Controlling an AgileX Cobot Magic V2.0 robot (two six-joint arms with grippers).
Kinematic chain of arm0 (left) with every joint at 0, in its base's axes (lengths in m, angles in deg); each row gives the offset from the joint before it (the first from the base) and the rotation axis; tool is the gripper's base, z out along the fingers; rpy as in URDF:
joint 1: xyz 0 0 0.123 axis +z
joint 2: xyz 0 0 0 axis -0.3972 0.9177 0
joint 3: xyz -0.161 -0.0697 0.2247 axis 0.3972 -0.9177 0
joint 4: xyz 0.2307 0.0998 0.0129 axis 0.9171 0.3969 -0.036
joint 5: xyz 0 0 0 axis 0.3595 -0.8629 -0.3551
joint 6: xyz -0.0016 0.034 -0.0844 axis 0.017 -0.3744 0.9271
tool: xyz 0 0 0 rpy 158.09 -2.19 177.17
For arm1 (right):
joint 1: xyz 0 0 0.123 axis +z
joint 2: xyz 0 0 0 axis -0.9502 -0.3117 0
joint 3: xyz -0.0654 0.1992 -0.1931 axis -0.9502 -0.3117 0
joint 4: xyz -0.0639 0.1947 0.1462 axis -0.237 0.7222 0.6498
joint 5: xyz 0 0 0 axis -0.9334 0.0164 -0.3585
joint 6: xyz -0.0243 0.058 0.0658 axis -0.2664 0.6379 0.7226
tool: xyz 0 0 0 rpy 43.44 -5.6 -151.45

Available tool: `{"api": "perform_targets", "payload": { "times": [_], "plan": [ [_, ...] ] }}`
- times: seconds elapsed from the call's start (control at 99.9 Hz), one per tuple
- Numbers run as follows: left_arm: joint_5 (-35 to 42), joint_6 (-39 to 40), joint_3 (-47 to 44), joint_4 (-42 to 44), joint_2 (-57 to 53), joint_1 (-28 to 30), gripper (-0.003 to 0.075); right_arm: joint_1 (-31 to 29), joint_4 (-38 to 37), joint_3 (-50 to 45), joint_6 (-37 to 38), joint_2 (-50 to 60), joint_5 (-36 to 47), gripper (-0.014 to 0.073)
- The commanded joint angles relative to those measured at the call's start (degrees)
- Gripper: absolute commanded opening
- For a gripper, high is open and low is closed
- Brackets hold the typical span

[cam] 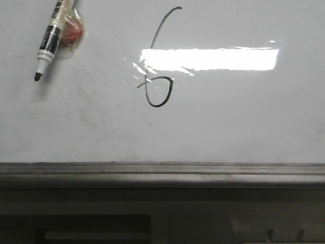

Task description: Write number 6 on whiteboard

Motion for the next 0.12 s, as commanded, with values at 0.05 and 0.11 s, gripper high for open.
{"api": "perform_targets", "payload": {
  "times": [0.05,0.11],
  "plan": [
    [4.2,0.8,-2.8,0.0,-1.8,-0.4,-0.002,-0.3,-0.6,-1.3,0.2,1.1,4.3,-0.0065],
    [4.2,0.8,-2.8,0.0,-1.8,-0.4,-0.002,-0.3,-0.6,-1.3,0.2,1.1,4.3,-0.0065]
  ]
}}
